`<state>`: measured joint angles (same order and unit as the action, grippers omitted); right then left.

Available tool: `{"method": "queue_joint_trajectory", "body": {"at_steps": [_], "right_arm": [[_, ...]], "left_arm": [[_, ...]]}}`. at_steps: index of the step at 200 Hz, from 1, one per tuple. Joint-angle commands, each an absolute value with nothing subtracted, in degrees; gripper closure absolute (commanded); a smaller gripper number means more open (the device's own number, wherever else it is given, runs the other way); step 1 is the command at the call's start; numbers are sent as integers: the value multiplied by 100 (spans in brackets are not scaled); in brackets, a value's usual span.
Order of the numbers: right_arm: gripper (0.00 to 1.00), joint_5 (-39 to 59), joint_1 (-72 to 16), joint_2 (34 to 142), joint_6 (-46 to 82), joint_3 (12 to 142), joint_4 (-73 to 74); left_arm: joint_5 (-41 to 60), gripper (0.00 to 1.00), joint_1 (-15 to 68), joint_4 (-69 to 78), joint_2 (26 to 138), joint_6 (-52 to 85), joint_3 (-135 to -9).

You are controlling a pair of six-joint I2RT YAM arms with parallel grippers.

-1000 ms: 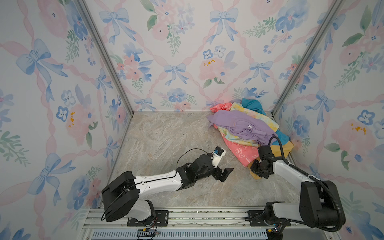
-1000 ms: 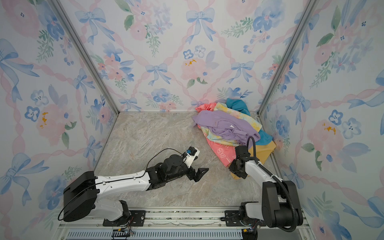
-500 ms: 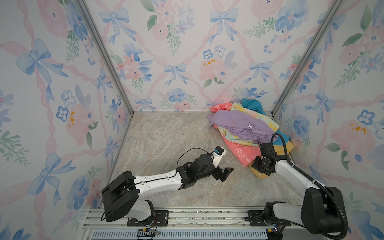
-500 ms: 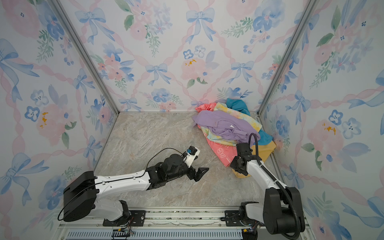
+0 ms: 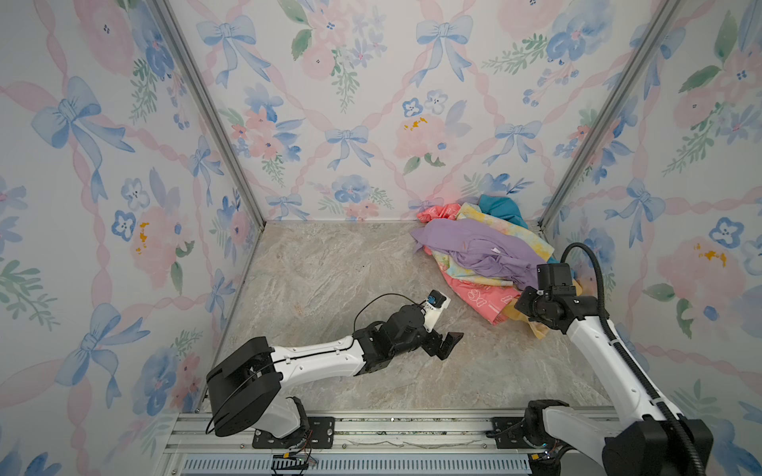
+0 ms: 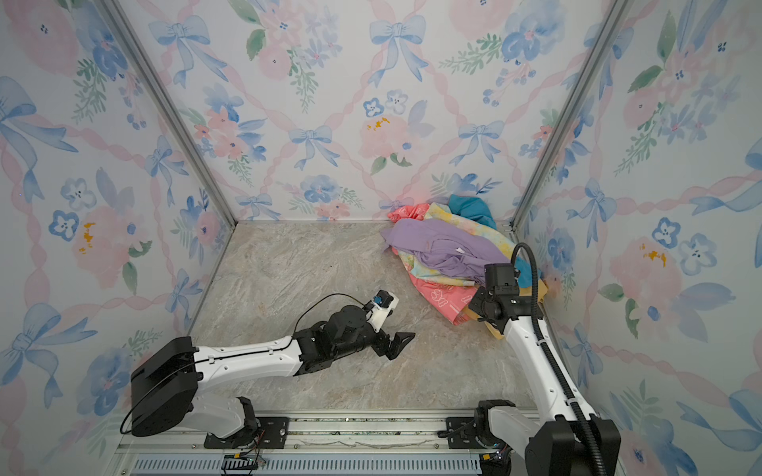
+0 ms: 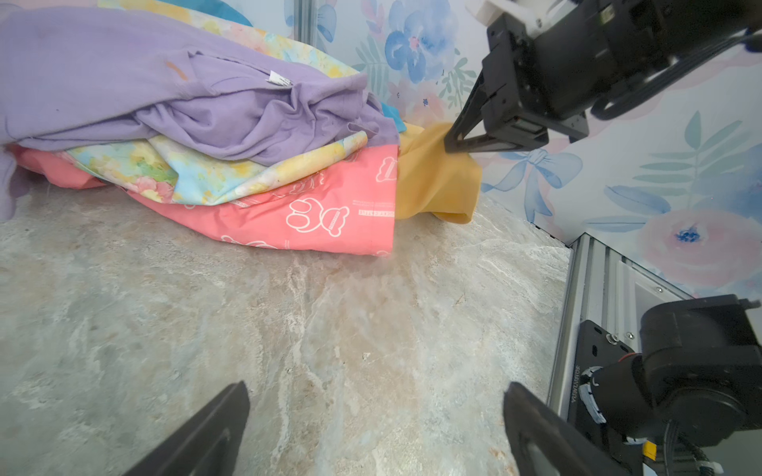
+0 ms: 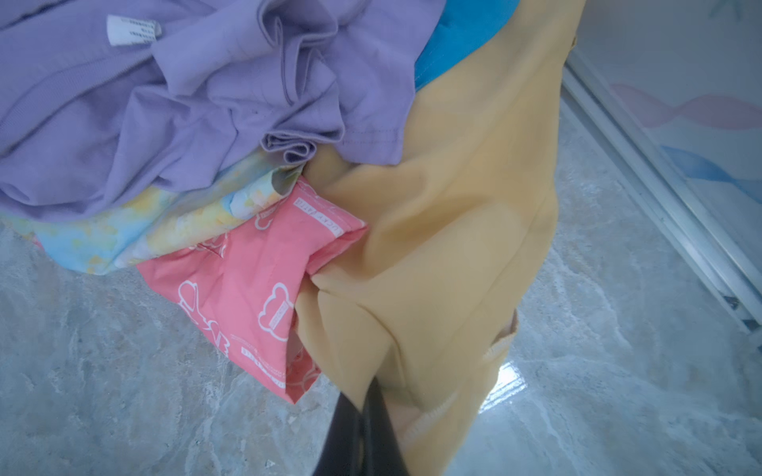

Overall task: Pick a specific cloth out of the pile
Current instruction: 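Lift the yellow cloth with the right gripper, pulling it out of the pile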

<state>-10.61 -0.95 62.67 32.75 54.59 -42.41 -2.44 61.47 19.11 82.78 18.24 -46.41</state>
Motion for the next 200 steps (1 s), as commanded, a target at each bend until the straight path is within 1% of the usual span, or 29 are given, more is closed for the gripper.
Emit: {"method": "queue_joint_trajectory", "body": {"at_steps": [1,70,115,200], "right_arm": [[100,-1285,117,6057,3073,5896,-4533],[100,-1292,471,6056,2830,6970,-4739],[100,-1036,763,6116,2705,7634,-4861],[100,-802,893,6226,2447,8834,-5071]], "left_arm": [[-365,2,6163,1805,8315,1777,-4764],[-382,2,6163,1785,8319,1754,-4772],[-452,2,6172,1757,8325,1706,-4785],[-586,2,6186,1723,8446,1675,-4808]]}}
